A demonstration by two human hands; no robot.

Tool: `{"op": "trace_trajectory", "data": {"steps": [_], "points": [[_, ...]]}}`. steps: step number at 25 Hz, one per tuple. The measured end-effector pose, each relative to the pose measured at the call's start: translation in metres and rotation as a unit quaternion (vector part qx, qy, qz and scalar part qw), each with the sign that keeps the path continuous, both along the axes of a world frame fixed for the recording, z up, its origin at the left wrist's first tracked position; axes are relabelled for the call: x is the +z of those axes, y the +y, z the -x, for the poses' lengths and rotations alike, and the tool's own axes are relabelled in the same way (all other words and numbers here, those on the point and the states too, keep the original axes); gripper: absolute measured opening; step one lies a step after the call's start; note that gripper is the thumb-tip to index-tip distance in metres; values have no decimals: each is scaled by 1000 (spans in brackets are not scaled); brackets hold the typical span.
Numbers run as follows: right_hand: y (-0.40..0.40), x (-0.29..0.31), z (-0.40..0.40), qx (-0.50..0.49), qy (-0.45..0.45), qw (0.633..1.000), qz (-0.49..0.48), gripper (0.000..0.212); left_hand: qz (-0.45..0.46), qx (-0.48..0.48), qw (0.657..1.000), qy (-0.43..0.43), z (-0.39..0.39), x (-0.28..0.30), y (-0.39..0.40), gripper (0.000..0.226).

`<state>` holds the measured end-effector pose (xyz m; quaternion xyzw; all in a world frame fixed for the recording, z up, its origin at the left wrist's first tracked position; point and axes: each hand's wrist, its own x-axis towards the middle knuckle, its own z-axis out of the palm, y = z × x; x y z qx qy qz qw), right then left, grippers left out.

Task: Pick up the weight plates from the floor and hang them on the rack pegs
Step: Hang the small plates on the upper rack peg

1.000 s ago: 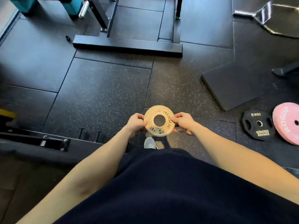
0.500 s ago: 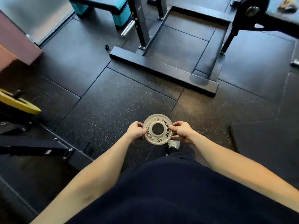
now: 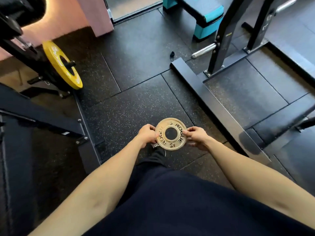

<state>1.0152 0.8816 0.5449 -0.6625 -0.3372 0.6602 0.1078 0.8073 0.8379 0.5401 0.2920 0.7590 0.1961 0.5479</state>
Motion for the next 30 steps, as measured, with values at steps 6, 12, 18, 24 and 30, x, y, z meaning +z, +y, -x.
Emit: {"op": "trace_trajectory", "data": {"steps": [6, 12, 18, 24, 30], "points": [[162, 7, 70, -10, 31, 999, 2, 12, -18, 11, 1000, -23, 70, 2, 154, 18], [303, 16, 133, -3, 42, 999, -5, 13, -19, 28, 999, -19, 133, 11, 289, 17], [466, 4, 194, 57, 45, 997, -10, 14, -19, 86, 996, -26, 186, 5, 429, 17], [637, 23, 252, 133, 49, 989, -32, 13, -43, 165, 985, -25, 227, 23, 570, 15], [751, 29, 313, 183, 44, 981, -47, 18, -37, 206, 978, -1, 279, 32, 678, 14]]}}
